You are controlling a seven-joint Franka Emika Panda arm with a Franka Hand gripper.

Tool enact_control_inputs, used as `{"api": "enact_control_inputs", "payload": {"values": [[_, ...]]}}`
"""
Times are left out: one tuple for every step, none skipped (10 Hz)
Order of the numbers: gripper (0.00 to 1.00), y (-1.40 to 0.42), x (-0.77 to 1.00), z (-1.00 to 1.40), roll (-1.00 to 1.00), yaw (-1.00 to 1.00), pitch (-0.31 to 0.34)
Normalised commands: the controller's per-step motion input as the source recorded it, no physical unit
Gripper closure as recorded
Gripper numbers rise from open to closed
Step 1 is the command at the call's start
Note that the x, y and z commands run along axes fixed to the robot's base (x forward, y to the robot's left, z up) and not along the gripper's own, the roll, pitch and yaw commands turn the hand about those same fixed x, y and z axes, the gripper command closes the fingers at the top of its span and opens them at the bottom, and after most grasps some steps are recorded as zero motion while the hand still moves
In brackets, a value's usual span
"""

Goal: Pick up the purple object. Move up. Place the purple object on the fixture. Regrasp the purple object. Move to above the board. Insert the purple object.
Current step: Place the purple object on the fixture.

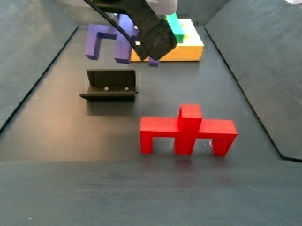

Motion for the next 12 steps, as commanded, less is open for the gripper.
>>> {"api": "enact_control_inputs", "payload": {"values": [[1.0,0.11,0.27,-0.01,0.0,0.53,0.094],[1.0,0.01,0.01,-0.17,0.0,0.19,0.0],[1.0,0.04,0.33,-0.29,-0.09,0.3,-0.031],[1.0,0.03,0.53,-0.27,-0.12,0.22,0.0],[1.0,0.07,0.62,-0.31,-0.13,0.1,0.066],[1.0,0.09,0.52,-0.28,-0.11,0.11,0.06],[1.0,0.11,0.5,-0.26,-0.06,0.1,0.0],[1.0,0.01,0.2,-0.35,0.11,0.08,0.0],[1.0,0.0,0.19,-0.36,0.0,0.03,-0.063],[1.0,0.0,0.19,-0.36,0.0,0.03,-0.054],[1.0,0.04,0.05,-0.35,0.0,0.0,-0.009],[1.0,0.13,0.0,-0.28,0.0,0.0,-0.009]]}}
